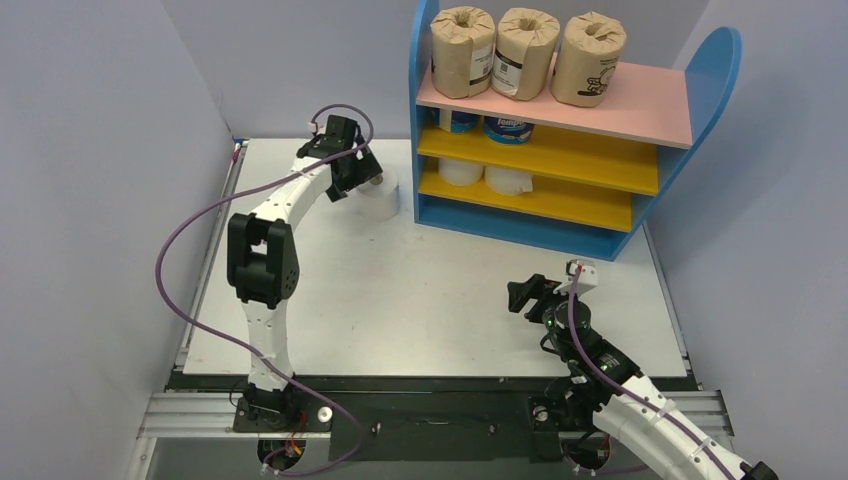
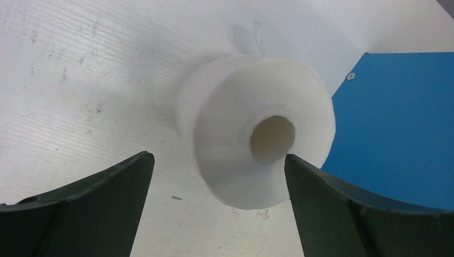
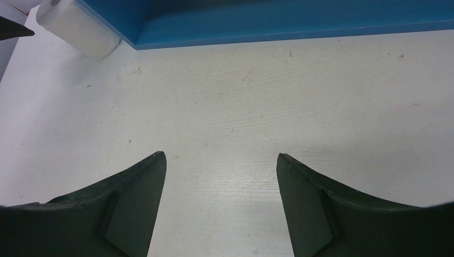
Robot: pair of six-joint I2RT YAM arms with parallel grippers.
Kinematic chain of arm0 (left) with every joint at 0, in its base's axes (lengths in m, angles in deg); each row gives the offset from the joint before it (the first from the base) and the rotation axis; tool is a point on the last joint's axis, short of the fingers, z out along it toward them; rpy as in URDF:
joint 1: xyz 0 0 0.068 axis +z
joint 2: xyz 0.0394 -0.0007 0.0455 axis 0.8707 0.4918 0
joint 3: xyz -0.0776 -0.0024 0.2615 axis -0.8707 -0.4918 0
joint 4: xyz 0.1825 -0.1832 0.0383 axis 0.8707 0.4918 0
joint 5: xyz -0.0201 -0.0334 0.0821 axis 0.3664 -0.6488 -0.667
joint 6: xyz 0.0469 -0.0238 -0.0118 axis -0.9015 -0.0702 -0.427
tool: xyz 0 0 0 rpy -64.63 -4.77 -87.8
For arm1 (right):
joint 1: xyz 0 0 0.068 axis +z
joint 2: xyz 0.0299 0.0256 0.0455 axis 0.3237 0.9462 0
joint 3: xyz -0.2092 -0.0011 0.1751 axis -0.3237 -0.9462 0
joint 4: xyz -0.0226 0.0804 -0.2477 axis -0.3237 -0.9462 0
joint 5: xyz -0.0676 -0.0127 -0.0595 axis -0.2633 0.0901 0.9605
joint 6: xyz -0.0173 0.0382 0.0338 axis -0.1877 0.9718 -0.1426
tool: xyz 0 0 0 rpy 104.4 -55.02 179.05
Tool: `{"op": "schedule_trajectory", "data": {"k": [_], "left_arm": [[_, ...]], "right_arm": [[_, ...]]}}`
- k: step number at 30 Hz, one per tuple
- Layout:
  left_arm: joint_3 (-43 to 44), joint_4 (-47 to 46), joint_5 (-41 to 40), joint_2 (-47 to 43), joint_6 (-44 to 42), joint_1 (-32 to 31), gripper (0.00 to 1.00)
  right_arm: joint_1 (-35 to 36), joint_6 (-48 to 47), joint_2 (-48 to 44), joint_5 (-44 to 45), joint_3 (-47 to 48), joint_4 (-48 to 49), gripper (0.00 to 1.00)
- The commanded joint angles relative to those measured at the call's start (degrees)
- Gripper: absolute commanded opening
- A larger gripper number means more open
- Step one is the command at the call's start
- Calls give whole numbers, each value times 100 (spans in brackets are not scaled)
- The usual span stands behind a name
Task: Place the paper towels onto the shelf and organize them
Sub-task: Move the paper towel to the center of the board.
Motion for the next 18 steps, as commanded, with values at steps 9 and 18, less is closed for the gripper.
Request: {"op": "schedule_trajectory", "data": {"k": [9, 18], "left_arm": [[811, 525, -469, 499, -231, -113, 86], [738, 530, -567, 571, -221, -122, 74]], "right_arm": [[25, -2, -272, 101, 214, -119, 71], [22, 26, -366, 147, 223, -209, 70]]}}
